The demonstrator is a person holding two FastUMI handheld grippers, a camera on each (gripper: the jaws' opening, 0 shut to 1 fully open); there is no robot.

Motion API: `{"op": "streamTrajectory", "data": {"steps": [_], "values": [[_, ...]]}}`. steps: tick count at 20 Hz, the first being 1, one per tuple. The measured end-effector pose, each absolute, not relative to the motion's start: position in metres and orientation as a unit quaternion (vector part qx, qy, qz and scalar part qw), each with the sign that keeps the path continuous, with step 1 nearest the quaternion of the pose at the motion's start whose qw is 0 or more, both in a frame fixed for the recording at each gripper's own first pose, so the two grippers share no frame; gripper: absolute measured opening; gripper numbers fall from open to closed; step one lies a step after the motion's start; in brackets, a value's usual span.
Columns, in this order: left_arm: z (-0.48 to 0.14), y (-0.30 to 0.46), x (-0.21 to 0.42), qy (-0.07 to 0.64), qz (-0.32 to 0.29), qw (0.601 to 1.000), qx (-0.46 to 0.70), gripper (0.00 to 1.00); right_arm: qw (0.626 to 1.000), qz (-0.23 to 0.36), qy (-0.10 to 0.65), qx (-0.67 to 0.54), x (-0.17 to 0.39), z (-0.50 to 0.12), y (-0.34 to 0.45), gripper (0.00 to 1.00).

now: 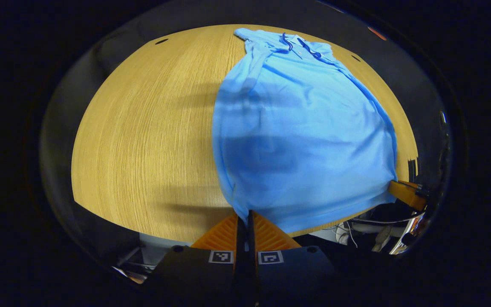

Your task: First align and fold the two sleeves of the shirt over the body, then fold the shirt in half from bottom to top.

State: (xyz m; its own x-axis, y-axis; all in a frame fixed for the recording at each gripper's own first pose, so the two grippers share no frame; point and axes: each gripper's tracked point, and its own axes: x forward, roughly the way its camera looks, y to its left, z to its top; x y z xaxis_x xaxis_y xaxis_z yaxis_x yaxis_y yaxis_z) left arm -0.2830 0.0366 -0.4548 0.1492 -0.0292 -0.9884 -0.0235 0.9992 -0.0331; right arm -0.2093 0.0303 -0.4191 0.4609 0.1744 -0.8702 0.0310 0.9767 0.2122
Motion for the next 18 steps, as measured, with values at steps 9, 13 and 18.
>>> {"op": "streamTrajectory", "data": {"steps": [9,13,18], "values": [[-0.408,0.019,-0.232,0.602,-0.031,0.797,-0.043,0.06,0.864,0.088,0.475,0.139,-0.172,-0.364,0.024,0.04],[-0.373,0.011,-0.195,0.559,-0.035,0.827,-0.050,0.05,0.875,0.099,0.449,0.150,-0.148,-0.334,0.019,0.04],[-0.340,0.016,-0.144,0.523,-0.059,0.849,-0.041,0.06,0.887,0.100,0.427,0.145,-0.114,-0.302,0.010,0.04]]}}
